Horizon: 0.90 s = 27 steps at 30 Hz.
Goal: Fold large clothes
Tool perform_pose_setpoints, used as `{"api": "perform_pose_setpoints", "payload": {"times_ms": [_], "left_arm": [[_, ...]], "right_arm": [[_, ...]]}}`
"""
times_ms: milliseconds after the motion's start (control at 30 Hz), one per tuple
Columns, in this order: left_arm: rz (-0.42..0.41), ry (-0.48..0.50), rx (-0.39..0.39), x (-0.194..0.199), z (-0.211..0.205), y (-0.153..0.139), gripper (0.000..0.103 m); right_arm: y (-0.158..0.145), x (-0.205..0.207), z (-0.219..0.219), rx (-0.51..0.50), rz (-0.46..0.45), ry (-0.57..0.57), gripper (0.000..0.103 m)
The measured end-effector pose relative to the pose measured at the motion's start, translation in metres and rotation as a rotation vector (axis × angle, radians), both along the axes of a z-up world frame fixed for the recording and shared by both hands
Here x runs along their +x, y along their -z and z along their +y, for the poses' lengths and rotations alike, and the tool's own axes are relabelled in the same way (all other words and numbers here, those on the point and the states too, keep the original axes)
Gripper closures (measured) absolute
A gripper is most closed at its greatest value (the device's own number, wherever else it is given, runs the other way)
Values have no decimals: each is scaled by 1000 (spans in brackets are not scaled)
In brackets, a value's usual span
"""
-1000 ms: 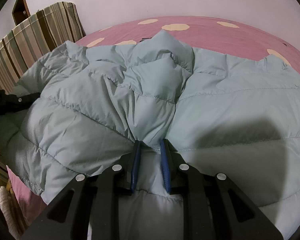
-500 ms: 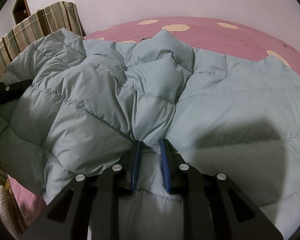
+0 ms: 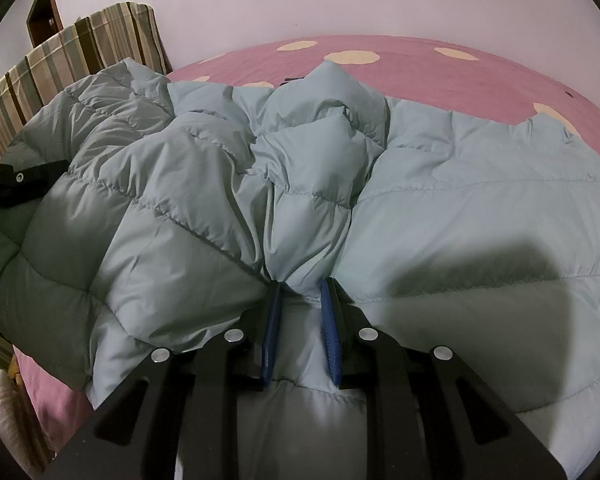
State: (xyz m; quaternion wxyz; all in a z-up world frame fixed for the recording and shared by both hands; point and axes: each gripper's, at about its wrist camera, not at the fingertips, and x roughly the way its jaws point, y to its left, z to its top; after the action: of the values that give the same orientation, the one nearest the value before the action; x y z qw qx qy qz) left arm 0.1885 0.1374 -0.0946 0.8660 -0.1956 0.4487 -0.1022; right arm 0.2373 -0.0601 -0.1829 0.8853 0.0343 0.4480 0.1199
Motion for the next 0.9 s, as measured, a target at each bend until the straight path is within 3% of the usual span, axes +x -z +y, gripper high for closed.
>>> {"api": "perform_pose_setpoints", "payload": {"times_ms": [600,733,900], "left_arm": [[-1,-2,62,0,-2,6,83],[19,-23,15,0,8,11,84],[4,-10,24,-4,2,3,84]], "right_arm": [[-1,-1,-1,-11,-12,-5,83],[-1,-2,-2,-11,-14,-7,83],[-1,-2,1,-30,-22,-6,83]]}}
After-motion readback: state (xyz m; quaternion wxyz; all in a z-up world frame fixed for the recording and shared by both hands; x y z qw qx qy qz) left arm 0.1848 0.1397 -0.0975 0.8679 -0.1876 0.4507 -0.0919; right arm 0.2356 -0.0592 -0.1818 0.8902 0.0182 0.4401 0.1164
